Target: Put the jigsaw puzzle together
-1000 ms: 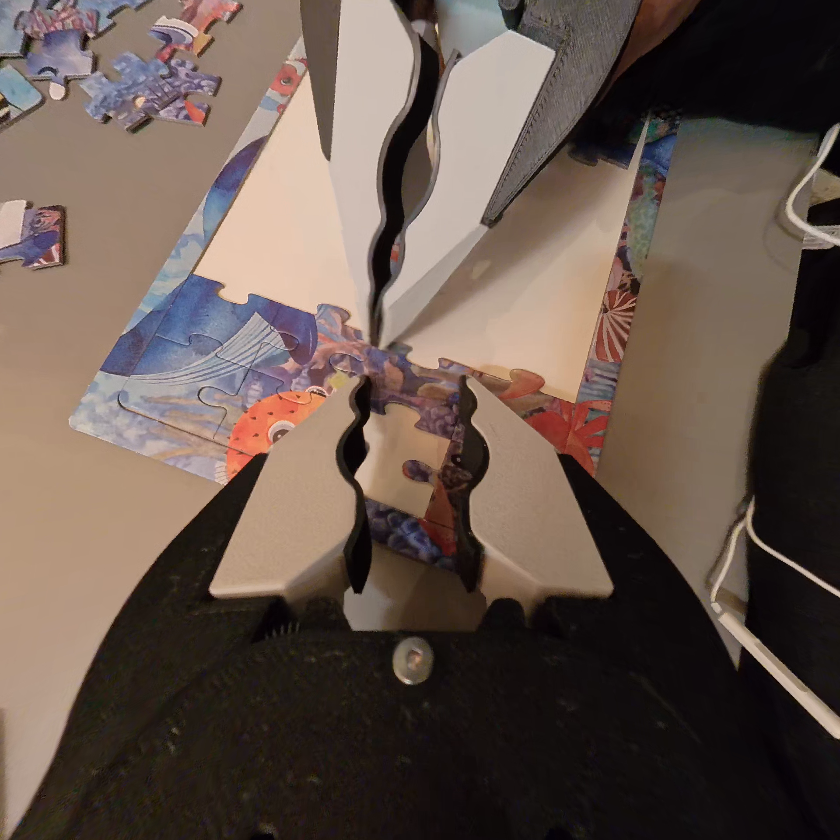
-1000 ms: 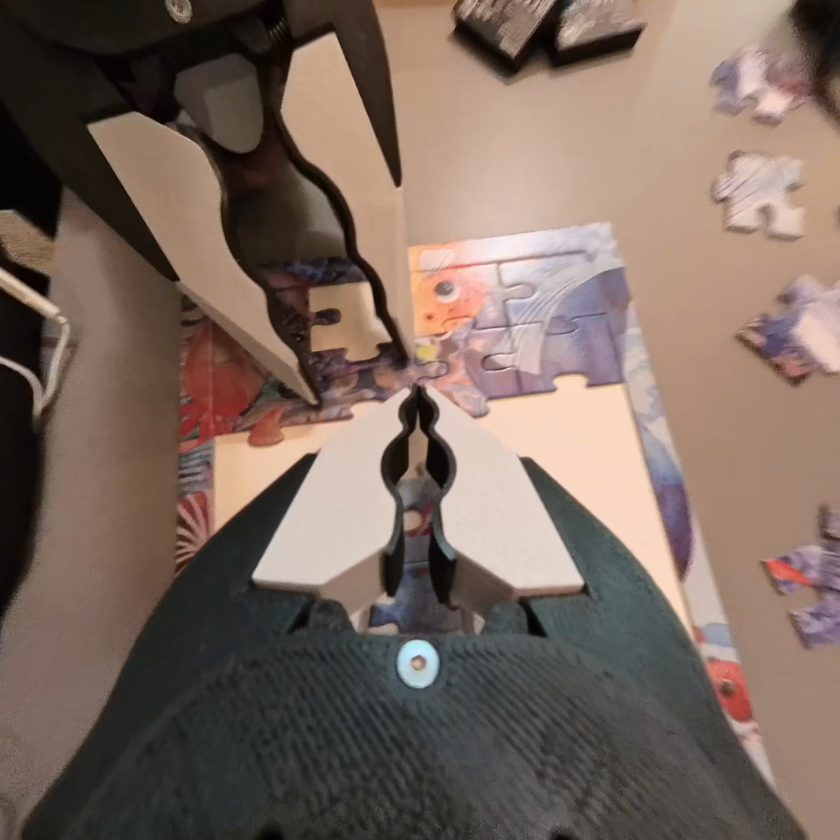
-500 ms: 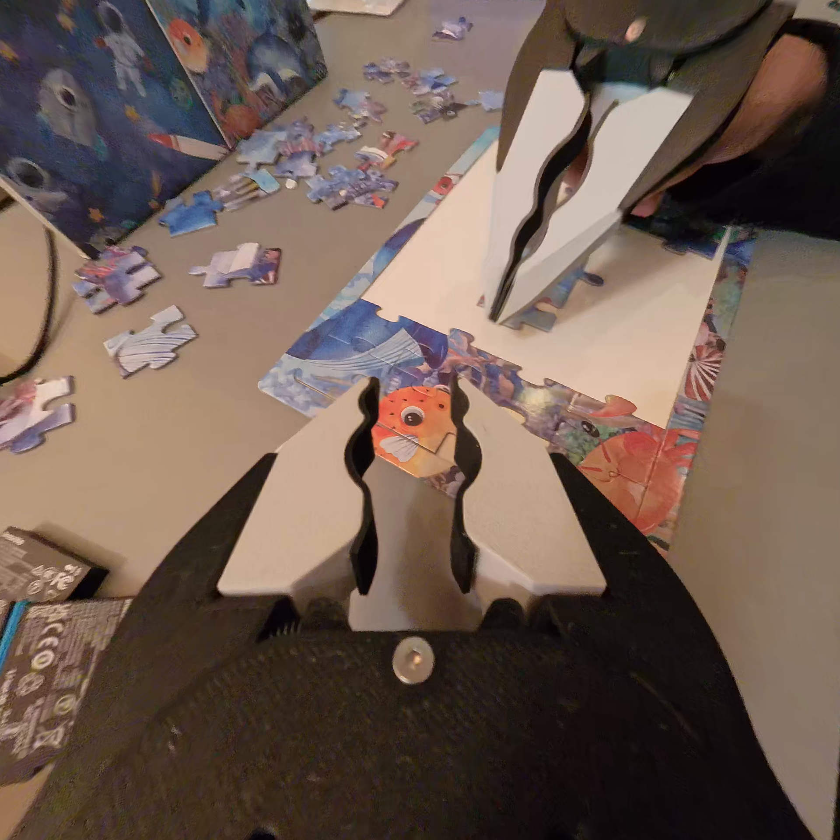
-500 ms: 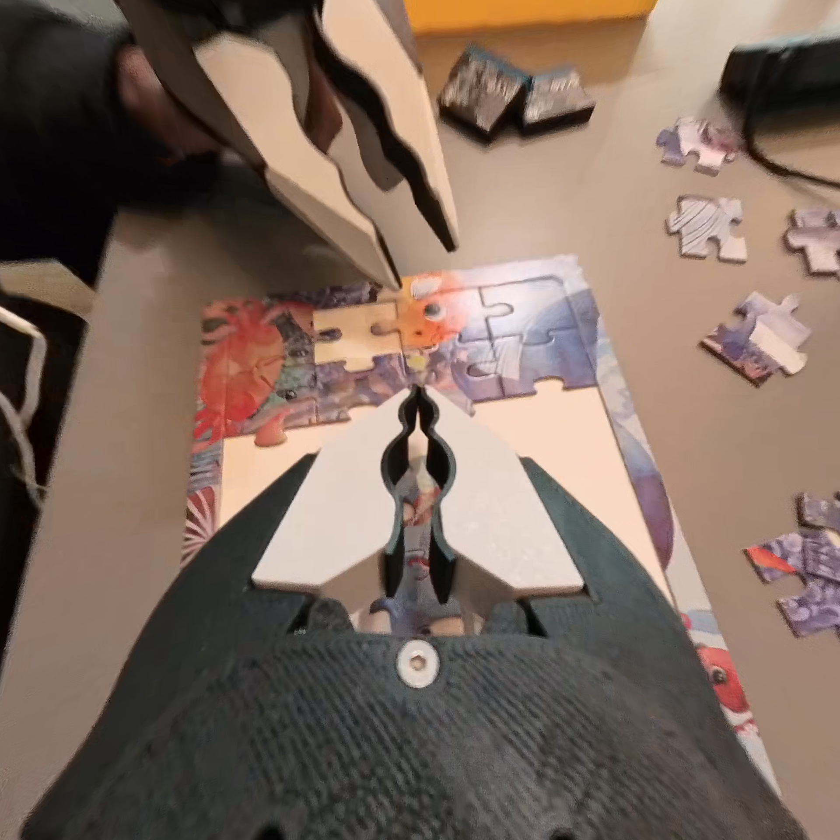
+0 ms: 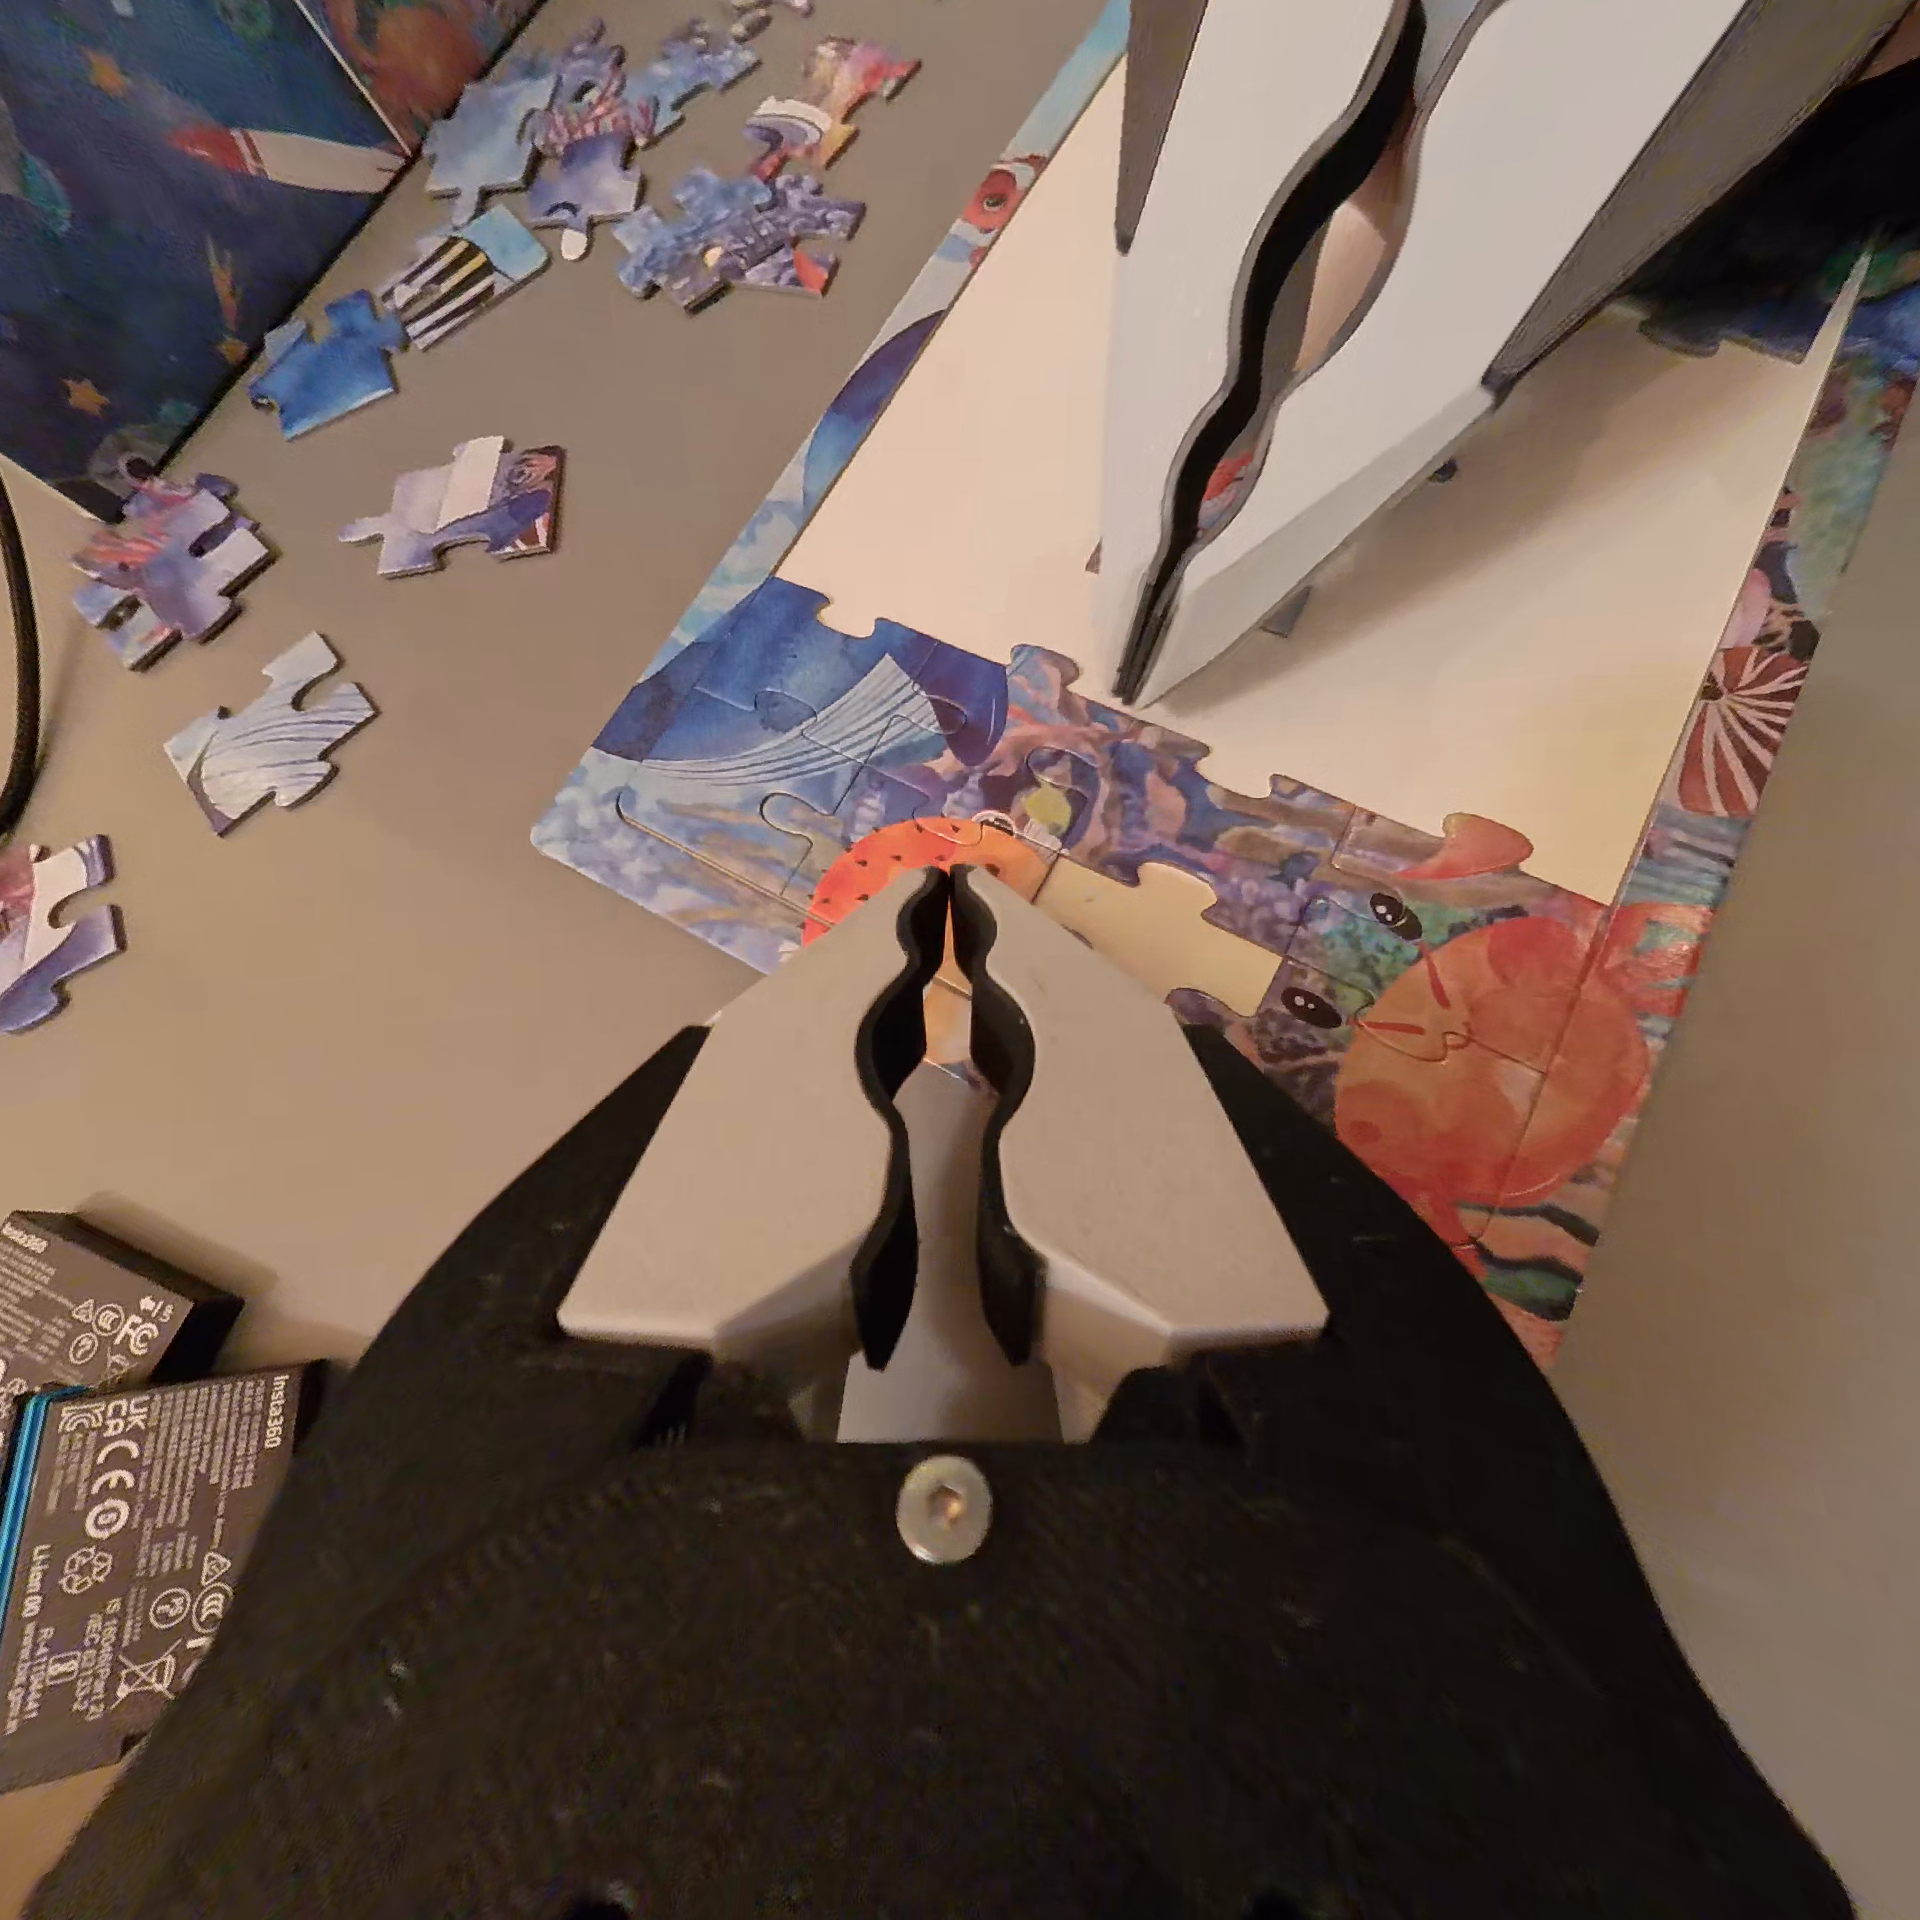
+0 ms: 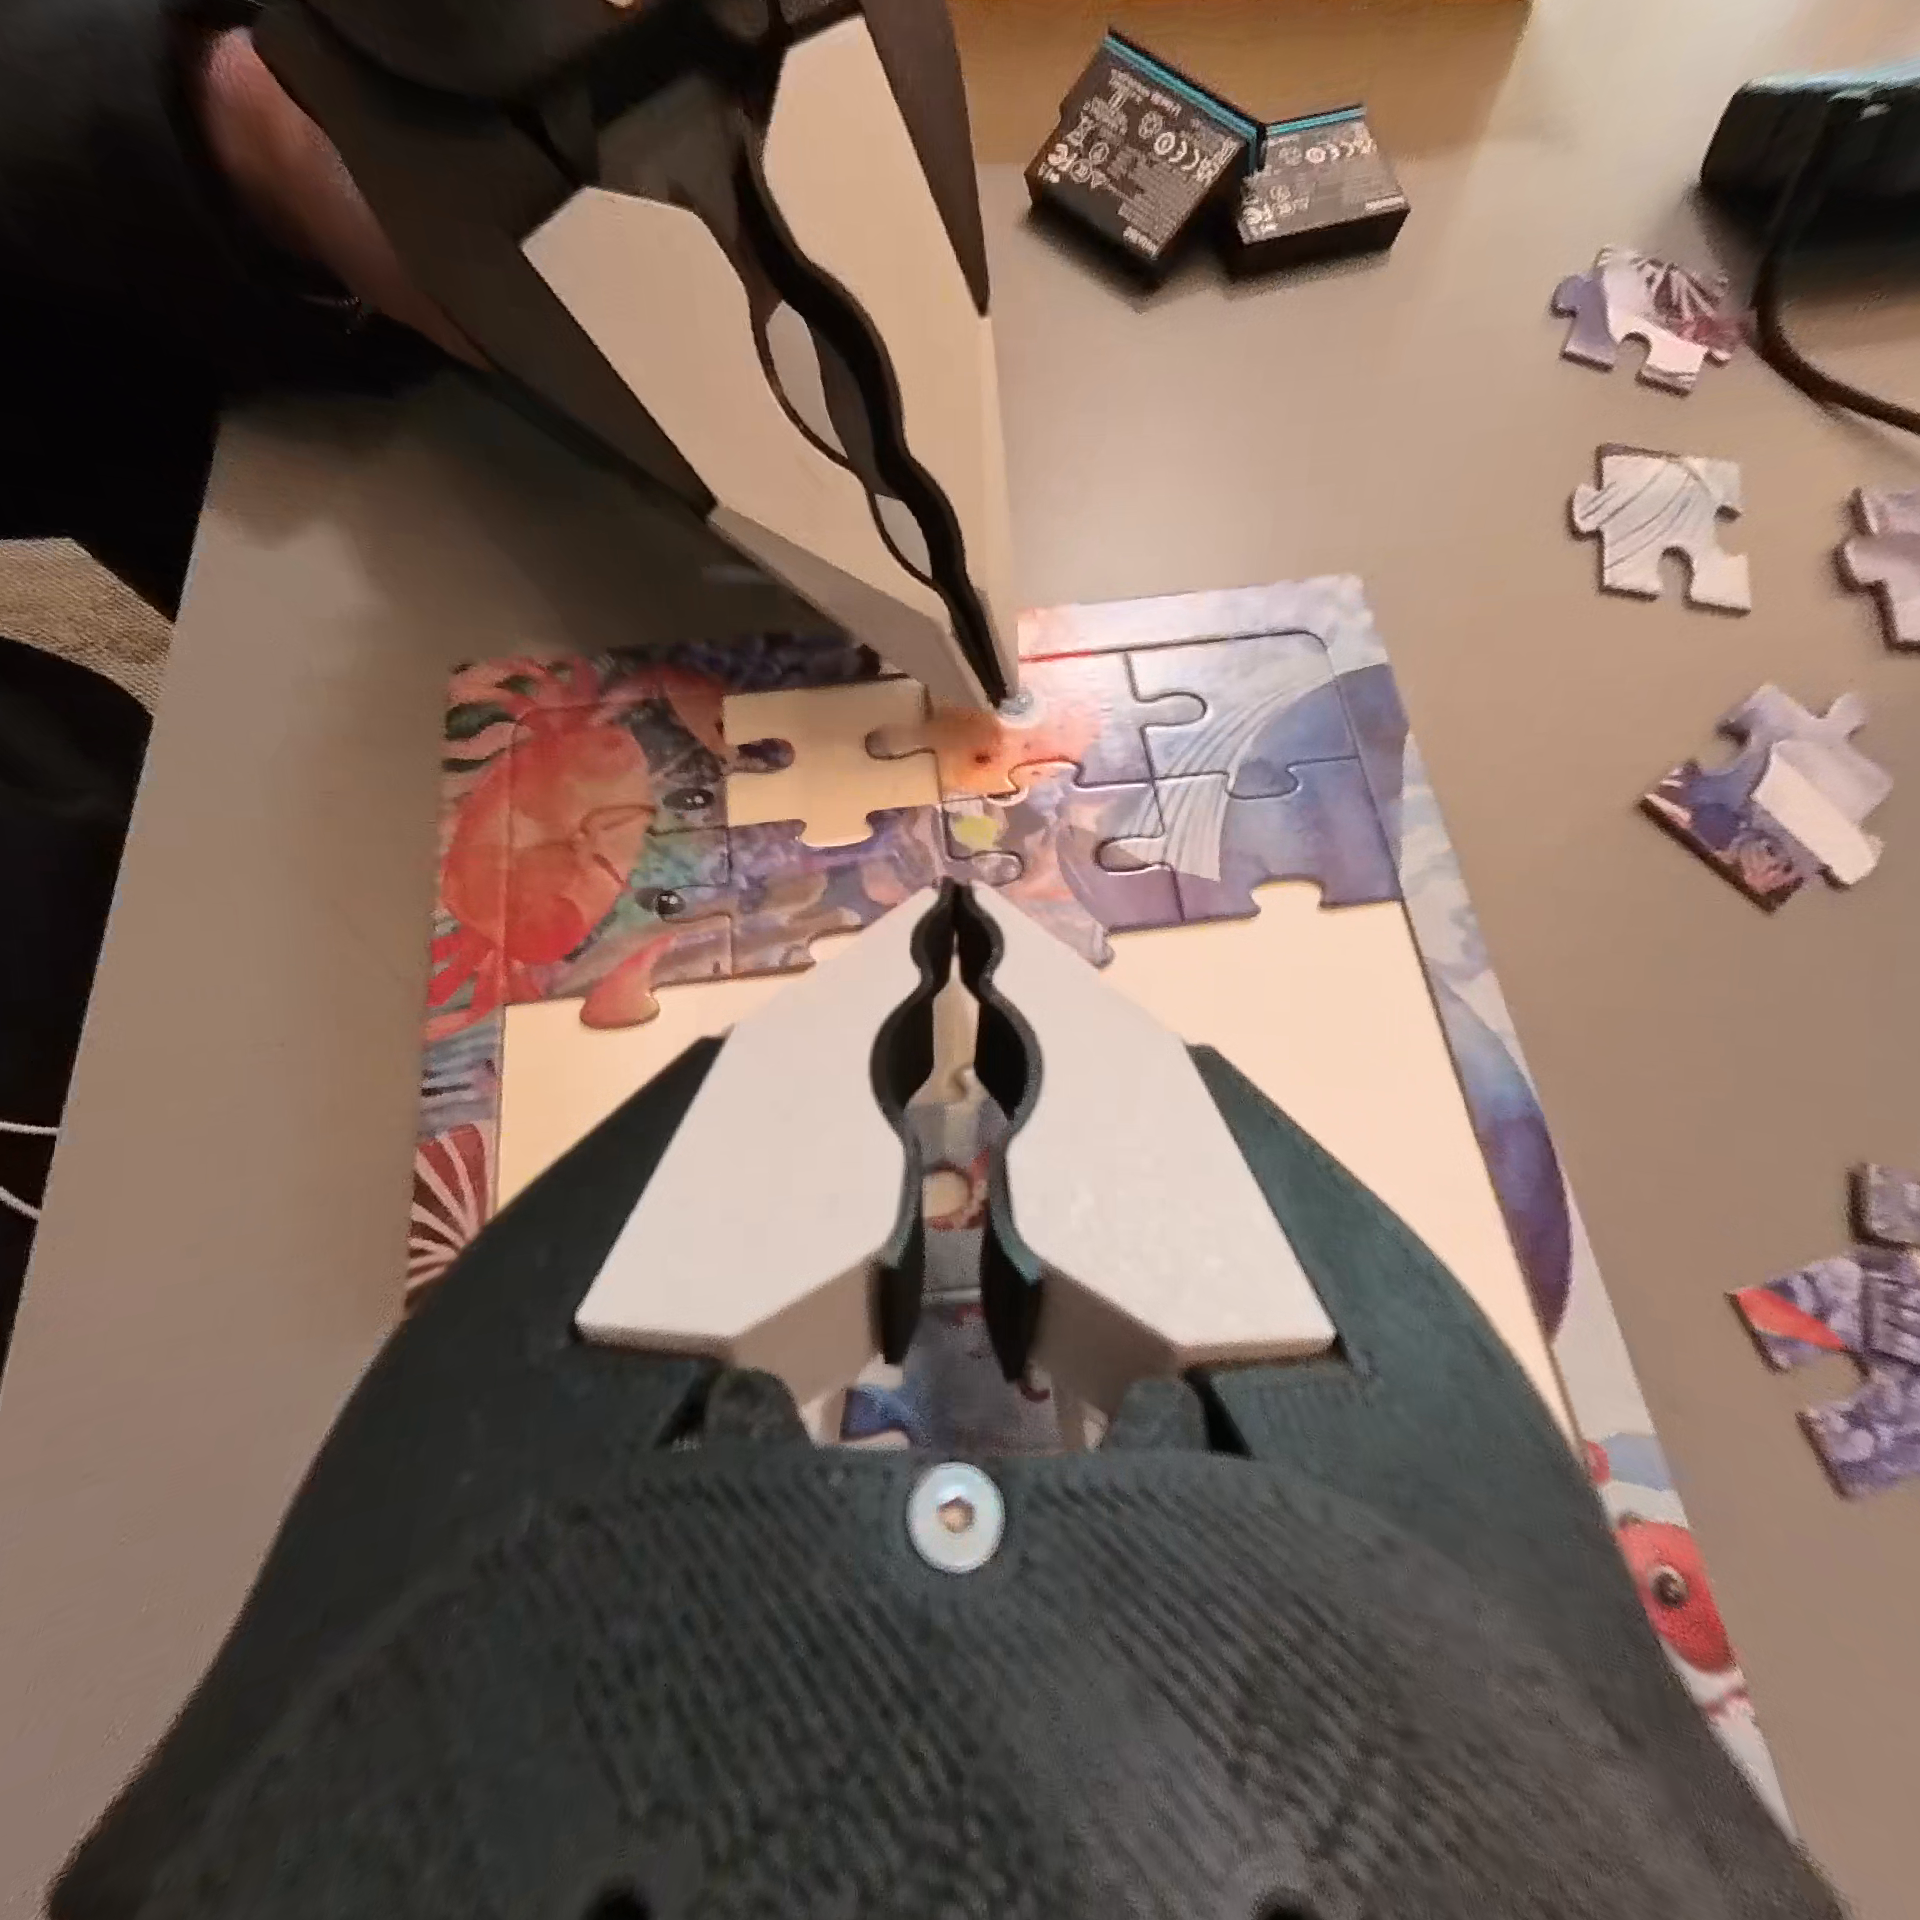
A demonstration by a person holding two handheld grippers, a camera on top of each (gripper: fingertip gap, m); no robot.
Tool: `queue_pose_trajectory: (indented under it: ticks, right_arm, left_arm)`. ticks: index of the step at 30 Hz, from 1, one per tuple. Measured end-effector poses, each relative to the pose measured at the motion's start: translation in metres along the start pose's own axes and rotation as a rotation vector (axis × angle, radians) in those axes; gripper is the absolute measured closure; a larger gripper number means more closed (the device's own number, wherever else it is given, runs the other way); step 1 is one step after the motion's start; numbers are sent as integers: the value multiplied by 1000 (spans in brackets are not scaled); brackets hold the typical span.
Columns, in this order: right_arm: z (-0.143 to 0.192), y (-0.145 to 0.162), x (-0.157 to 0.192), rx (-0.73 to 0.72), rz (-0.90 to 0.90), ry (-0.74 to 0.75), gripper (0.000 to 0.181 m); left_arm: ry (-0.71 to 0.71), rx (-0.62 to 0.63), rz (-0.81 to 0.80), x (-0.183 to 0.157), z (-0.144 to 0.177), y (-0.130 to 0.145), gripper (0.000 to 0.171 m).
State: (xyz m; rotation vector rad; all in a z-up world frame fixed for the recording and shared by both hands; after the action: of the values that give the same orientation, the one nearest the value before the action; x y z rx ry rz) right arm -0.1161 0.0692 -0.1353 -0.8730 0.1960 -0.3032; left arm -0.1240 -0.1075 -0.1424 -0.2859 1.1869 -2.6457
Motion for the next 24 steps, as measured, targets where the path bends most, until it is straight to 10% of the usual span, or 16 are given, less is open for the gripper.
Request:
queue_pose_trajectory:
  ticks: [9, 13, 17, 20, 24]
  right_arm:
    - [-5, 4, 7, 51, 19, -72, 181]
    - [-6, 3, -14, 91, 57, 228, 181]
    - [-10, 2, 3, 41, 2, -98, 181]
    - [-10, 2, -13, 44, -20, 112, 181]
    - [-9, 3, -5, 38, -2, -63, 181]
  left_arm:
    - [16, 54, 32, 3, -5, 1, 171]
    - [13, 56, 27, 3, -6, 1, 171]
    - [9, 57, 22, 2, -6, 1, 171]
    - [6, 57, 18, 2, -6, 1, 171]
    - [-2, 58, 5, 1, -6, 1, 171]
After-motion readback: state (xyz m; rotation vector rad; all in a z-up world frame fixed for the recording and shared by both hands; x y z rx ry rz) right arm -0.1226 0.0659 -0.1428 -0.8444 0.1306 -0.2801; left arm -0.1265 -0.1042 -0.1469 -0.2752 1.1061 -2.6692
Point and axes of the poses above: each gripper's, where its closed fingertips meet, z back along the fingers, y out of its underside, x = y × z across the jaws, the point moved 10 cm from there along z, back along the fingers, and after that the axes turned 4 degrees about y, right-handed, at the moved point
